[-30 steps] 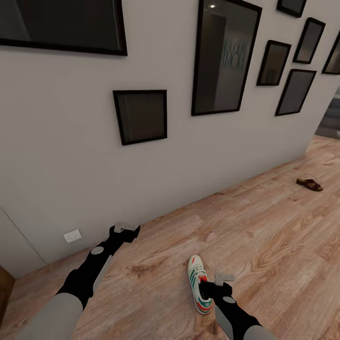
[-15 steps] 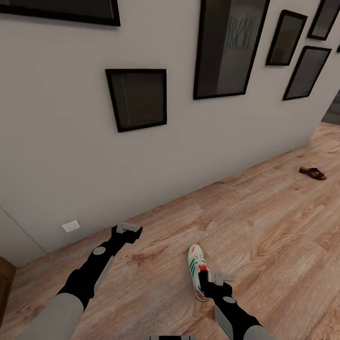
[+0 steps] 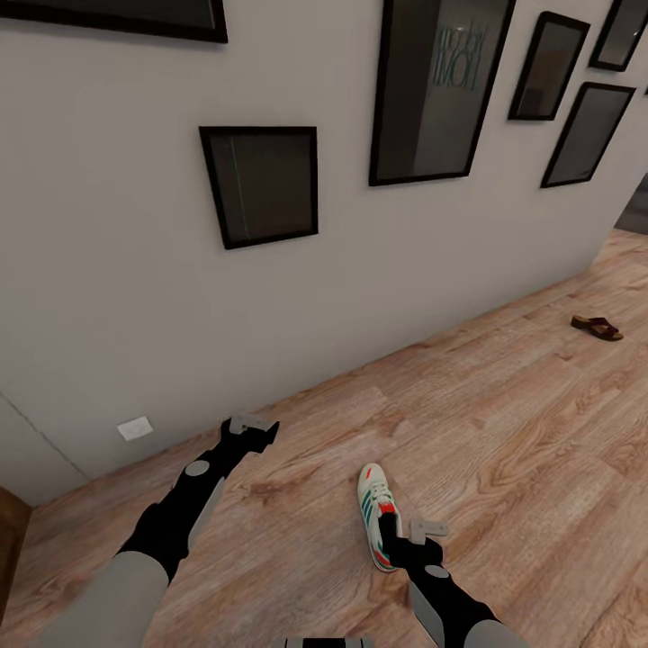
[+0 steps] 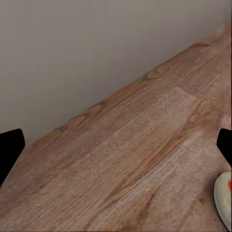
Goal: Pick up the two gym shoes and the two sandals from the corridor floor and place them onto the hallstand (shoe rack) in the corridor, making sure they are on the rack and not on the floor. Arrange them so the two gym shoes are next to each other and the two sandals are next to each other.
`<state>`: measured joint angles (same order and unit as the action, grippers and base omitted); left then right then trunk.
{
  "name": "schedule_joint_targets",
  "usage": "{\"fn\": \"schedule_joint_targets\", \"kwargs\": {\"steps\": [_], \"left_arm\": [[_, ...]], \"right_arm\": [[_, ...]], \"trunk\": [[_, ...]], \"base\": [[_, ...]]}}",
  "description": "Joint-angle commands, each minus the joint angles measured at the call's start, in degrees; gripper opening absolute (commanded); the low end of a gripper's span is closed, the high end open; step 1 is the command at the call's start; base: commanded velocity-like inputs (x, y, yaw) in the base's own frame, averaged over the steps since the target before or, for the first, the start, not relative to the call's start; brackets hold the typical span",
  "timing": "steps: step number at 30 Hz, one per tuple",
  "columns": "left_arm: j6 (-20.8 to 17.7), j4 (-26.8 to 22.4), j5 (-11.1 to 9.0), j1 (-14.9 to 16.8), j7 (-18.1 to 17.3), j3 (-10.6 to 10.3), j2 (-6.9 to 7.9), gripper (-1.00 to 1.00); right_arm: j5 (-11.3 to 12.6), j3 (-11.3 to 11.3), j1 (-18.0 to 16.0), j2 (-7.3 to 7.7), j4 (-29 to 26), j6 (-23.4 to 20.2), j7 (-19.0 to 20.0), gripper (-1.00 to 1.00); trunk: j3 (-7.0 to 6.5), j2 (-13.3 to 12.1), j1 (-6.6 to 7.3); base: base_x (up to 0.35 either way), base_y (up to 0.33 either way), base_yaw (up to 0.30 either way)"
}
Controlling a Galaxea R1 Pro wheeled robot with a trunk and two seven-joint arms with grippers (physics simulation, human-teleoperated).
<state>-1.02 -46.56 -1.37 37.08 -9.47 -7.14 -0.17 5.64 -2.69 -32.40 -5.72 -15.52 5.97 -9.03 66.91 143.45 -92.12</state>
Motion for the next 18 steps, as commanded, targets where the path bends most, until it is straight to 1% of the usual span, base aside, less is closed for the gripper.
{"fn": "schedule_joint_targets", "kwargs": {"steps": [1, 3, 4, 6, 7, 9, 10, 12, 13, 14, 15, 18], "left_arm": [[-0.2, -0.7, -0.1, 0.1, -0.2, 0.0, -0.47, 1.0], [-0.3, -1.7, 0.1, 0.2, -0.1, -0.3, -1.22, 1.0], [-0.4, -2.5, 0.3, 0.3, -0.1, -0.9, -1.73, 1.0], [-0.7, -3.0, 0.4, 0.3, -0.1, -1.8, -2.06, 1.0], [-1.2, -3.4, 0.5, 0.3, -0.3, -3.0, -2.3, 1.0], [-1.8, -3.7, 0.5, 0.3, -0.8, -4.3, -2.51, 1.0], [-2.5, -3.9, 0.4, 0.4, -1.7, -5.7, -2.67, 1.0], [-3.4, -4.0, 0.3, 0.4, -3.0, -6.9, -2.9, 1.0], [-4.7, -4.1, 0.3, 0.6, -5.7, -8.2, -3.53, 1.0], [-7.0, -4.1, 0.2, 1.2, -9.6, -9.0, -4.4, 1.0], [-8.1, -4.1, 0.2, 1.5, -11.1, -9.2, -4.62, 1.0], [-9.2, -4.1, 0.2, 1.9, -12.4, -9.3, -4.77, 1.0]], "right_arm": [[0.6, -0.3, 0.0, 0.01, 0.1, 0.3, -0.2, 1.0], [0.6, -0.3, 0.0, 0.01, 0.1, 0.2, -0.2, 1.0], [0.6, -0.3, 0.0, 0.01, 0.1, 0.3, -0.2, 1.0], [0.6, -0.3, 0.0, 0.01, 0.0, 0.3, -0.2, 1.0], [0.6, -0.3, 0.0, 0.01, 0.0, 0.3, -0.2, 1.0], [0.6, -0.3, 0.0, 0.01, 0.0, 0.3, -0.2, 1.0], [0.6, -0.3, 0.0, 0.01, 0.0, 0.3, -0.3, 1.0], [0.6, -0.3, 0.0, 0.01, 0.0, 0.3, -0.3, 1.0], [0.6, -0.3, 0.0, 0.01, 0.0, 0.3, -0.3, 1.0], [0.6, -0.3, 0.0, 0.01, 0.0, 0.3, -0.3, 1.0], [0.6, -0.4, 0.0, 0.01, 0.0, 0.3, -0.3, 1.0], [0.6, -0.4, 0.0, 0.01, 0.0, 0.3, -0.3, 1.0]], "trunk": [[0.05, 0.0, 0.01], [0.05, 0.0, 0.01], [0.05, 0.0, 0.01], [0.05, 0.0, 0.01], [0.05, 0.0, 0.01], [0.05, 0.0, 0.01], [0.05, 0.0, 0.01], [0.05, 0.0, 0.01], [0.05, 0.0, 0.01], [0.05, 0.0, 0.01], [0.06, 0.0, 0.01], [0.13, 0.0, 0.01]], "base": [[0.0, 0.0, 0.0], [0.0, 0.0, 0.0], [0.0, 0.0, 0.0], [0.0, 0.0, 0.0], [0.0, 0.0, 0.0], [0.0, 0.0, 0.0], [0.0, 0.0, 0.0], [0.0, 0.0, 0.0], [0.0, 0.0, 0.0], [0.0, 0.0, 0.004], [0.0, 0.0, 0.025], [0.0, 0.0, 0.056]]}}
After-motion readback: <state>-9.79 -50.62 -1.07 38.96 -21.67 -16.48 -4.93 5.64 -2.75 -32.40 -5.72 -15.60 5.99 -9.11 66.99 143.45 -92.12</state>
